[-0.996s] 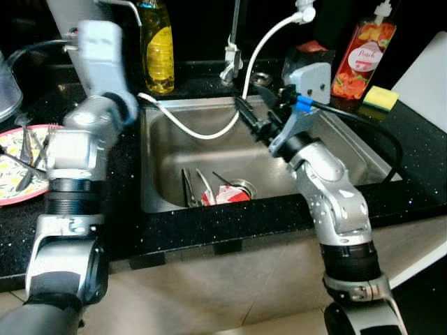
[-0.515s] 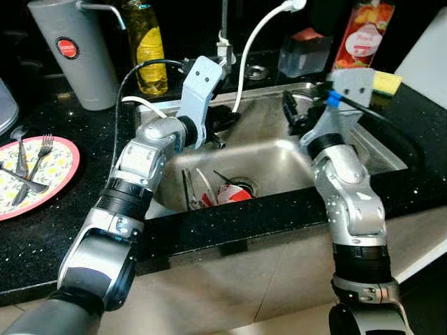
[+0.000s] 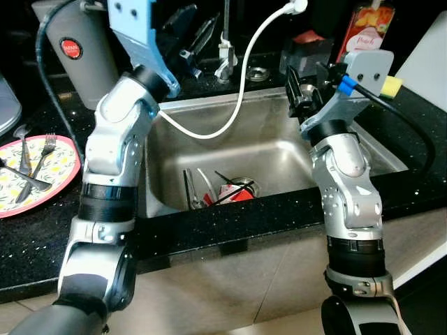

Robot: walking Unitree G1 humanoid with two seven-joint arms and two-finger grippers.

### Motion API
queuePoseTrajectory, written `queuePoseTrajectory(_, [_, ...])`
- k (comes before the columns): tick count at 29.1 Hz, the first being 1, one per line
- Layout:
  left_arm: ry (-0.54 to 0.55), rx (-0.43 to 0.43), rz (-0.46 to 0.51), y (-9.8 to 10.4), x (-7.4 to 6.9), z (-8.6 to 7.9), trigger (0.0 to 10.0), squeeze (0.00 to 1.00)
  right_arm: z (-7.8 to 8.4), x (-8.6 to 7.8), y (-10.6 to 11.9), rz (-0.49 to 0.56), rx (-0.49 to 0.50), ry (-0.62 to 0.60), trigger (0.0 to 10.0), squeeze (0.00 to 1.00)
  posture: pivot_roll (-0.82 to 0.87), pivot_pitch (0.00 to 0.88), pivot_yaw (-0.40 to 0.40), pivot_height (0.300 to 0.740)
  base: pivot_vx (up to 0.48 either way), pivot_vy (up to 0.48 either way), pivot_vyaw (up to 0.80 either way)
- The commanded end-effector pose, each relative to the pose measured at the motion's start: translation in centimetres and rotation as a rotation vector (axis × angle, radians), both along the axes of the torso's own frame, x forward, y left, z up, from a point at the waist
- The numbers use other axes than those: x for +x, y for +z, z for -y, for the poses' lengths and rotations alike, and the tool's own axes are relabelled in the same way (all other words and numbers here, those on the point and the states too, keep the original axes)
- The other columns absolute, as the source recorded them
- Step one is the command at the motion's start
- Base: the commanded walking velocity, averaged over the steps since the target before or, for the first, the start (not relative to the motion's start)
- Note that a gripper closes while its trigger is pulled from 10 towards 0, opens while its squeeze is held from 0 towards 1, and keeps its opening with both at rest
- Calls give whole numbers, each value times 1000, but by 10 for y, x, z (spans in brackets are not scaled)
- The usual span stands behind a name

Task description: Kitchen organization

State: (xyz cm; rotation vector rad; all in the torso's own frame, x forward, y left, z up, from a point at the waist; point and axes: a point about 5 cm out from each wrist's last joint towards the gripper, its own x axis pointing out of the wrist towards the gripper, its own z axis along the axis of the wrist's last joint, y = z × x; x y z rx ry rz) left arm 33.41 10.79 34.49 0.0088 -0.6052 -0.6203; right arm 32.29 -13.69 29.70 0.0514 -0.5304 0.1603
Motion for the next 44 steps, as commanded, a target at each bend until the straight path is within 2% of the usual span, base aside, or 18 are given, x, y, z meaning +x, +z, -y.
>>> queuePoseTrajectory(1, [46,125,-84,-20,0,1,10000,0,-8,-5,0,22,3,44,10000,0,47,0,31,740,0,0,0])
queuePoseTrajectory(3, [92,207,-133,-37,2,1,10000,0,-12,-6,0,25,10,60,10000,0,47,0,31,740,0,0,0])
queuePoseTrajectory(6, [74,193,-155,-43,0,3,10000,0,-16,-7,0,29,25,69,10000,0,55,0,35,740,0,0,0])
queuePoseTrajectory(7, [8,109,-168,-42,-5,7,10000,0,-19,-7,-1,33,32,87,10000,0,47,0,38,740,0,0,0])
queuePoseTrajectory(8, [-18,75,-169,-40,-7,8,10000,0,-20,-8,-1,35,31,95,10000,0,47,0,38,740,0,0,0])
queuePoseTrajectory(13, [-60,34,-172,-36,-10,7,10000,0,-29,-11,1,38,-11,194,10000,0,43,0,28,740,0,0,0])
queuePoseTrajectory(17, [-171,-91,-209,-32,-18,0,10000,0,-45,-23,2,31,-29,402,10000,0,38,0,27,740,0,0,0])
queuePoseTrajectory(23, [-257,-145,-218,-30,-24,-8,10000,0,-48,-29,4,31,12,483,10000,0,38,0,23,740,0,0,0])
queuePoseTrajectory(27, [-393,-175,-264,-34,-33,-14,10000,0,-55,-39,12,48,63,640,10000,0,41,0,13,740,0,0,0])
queuePoseTrajectory(30, [-423,-213,-265,-33,-35,-16,10000,0,-56,-42,13,50,73,672,10000,0,44,0,13,740,0,0,0])
queuePoseTrajectory(31, [-418,-207,-272,-35,-36,-18,10000,0,-57,-46,14,48,99,733,10000,0,45,0,12,740,0,0,0])
queuePoseTrajectory(32, [-418,-207,-272,-35,-36,-18,10000,0,-57,-46,14,48,99,733,10000,0,45,0,12,740,0,0,0])
queuePoseTrajectory(34, [-411,-150,-274,-38,-37,-13,10000,0,-60,-55,15,48,149,850,10000,0,47,0,13,740,0,0,0])
queuePoseTrajectory(35, [-443,-165,-268,-37,-39,-10,10000,0,-62,-60,17,54,196,921,10000,0,39,0,16,740,0,0,0])
queuePoseTrajectory(39, [-479,-184,-259,-33,-40,-8,10000,0,-63,-67,20,61,270,1014,10000,0,37,0,11,740,0,0,0])
queuePoseTrajectory(40, [-530,-237,-252,-30,-44,-7,10000,0,-61,-70,20,54,350,1079,10000,0,36,0,14,740,0,0,0])
queuePoseTrajectory(41, [-530,-237,-252,-30,-44,-7,10000,0,-61,-70,20,54,350,1079,10000,0,36,0,14,740,0,0,0])
queuePoseTrajectory(44, [-600,-280,-245,-29,-50,-8,10000,0,-59,-72,20,47,450,1142,10000,0,36,0,14,740,0,0,0])
